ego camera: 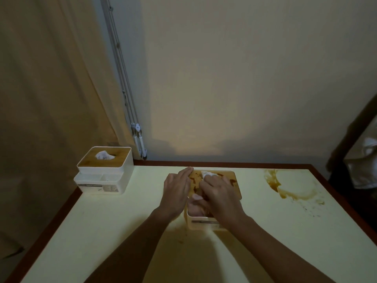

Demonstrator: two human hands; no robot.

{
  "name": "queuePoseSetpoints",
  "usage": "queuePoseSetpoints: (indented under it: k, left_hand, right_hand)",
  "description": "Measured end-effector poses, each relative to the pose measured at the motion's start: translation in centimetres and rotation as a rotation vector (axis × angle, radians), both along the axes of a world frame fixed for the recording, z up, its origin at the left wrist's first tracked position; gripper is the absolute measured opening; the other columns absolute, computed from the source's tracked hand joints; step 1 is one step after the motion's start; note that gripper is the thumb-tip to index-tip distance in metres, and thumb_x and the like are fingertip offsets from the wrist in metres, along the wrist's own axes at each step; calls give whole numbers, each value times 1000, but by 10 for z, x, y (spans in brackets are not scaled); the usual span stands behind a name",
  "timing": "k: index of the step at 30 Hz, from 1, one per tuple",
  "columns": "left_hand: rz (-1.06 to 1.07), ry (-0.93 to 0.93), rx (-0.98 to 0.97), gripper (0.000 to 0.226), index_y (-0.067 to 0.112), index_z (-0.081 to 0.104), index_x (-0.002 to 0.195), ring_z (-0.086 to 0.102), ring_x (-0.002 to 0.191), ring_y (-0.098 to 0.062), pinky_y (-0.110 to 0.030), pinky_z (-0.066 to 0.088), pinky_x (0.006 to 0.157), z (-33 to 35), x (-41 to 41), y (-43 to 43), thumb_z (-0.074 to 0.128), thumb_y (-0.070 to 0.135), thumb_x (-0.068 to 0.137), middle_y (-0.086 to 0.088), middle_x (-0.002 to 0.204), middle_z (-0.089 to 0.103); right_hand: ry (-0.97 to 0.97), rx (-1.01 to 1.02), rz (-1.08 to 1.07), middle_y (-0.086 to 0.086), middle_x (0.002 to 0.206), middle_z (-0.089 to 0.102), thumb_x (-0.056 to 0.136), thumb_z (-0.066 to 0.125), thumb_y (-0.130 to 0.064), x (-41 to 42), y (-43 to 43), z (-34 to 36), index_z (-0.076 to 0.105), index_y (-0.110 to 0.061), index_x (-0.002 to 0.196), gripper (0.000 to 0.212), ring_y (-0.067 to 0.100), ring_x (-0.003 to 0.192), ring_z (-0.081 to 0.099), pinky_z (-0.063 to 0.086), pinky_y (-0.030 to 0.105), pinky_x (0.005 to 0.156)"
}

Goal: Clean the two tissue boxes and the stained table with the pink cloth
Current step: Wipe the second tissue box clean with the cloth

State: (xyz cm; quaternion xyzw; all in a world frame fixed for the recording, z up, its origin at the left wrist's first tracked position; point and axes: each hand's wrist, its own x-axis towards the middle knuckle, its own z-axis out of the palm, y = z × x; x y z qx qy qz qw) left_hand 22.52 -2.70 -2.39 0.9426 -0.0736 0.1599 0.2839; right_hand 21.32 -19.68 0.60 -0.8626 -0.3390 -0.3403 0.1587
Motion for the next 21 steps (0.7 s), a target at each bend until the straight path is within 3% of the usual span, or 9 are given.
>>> queuePoseSetpoints:
  k: [3, 6, 9, 13, 18, 21]
  left_hand:
    - [1, -2, -16, 43, 31, 34, 148, 36, 118, -11, -23, 22, 101, -1, 0, 0, 23, 31, 107, 13, 150, 39]
    - [8, -9, -34, 43, 32, 35, 148, 35, 114, -9, -21, 23, 98, -2, -1, -1, 23, 31, 107, 14, 149, 39]
    - [9, 2, -46, 42, 34, 33, 147, 34, 117, -7, -20, 21, 98, -3, 0, -2, 23, 33, 106, 14, 149, 38]
    - [14, 7, -53, 42, 34, 33, 147, 34, 116, -7, -20, 21, 98, -3, 0, -3, 24, 33, 106, 14, 149, 38]
    - [20, 1, -22, 44, 32, 32, 148, 35, 117, -10, -23, 24, 100, -2, -1, -4, 21, 33, 105, 13, 151, 37]
    - [16, -8, -15, 43, 31, 33, 148, 36, 116, -10, -24, 24, 99, 0, -2, -3, 23, 30, 106, 12, 150, 38]
  right_hand:
    - [15, -32, 31, -2, 77, 61, 86, 68, -37, -3, 0, -13, 59, -19, 73, 24, 15, 76, 52, 34, 27, 73]
    - [52, -134, 26, -2, 77, 62, 75, 83, -33, -3, -13, -21, 61, -20, 73, 26, 18, 72, 57, 46, 33, 70]
    - [54, -94, -34, -4, 79, 59, 82, 65, -40, -3, -29, -11, 58, -21, 73, 21, 18, 75, 54, 36, 32, 68]
    - [10, 9, -62, -4, 77, 54, 85, 60, -39, -5, -40, 3, 54, -20, 72, 23, 17, 76, 46, 19, 29, 67]
    - [68, -26, -4, -1, 77, 63, 82, 70, -34, -9, -4, -16, 60, -19, 73, 20, 18, 73, 57, 48, 34, 73]
    - [81, -46, 12, 0, 75, 66, 76, 83, -30, -7, 10, -20, 65, -17, 73, 23, 19, 69, 61, 53, 37, 74]
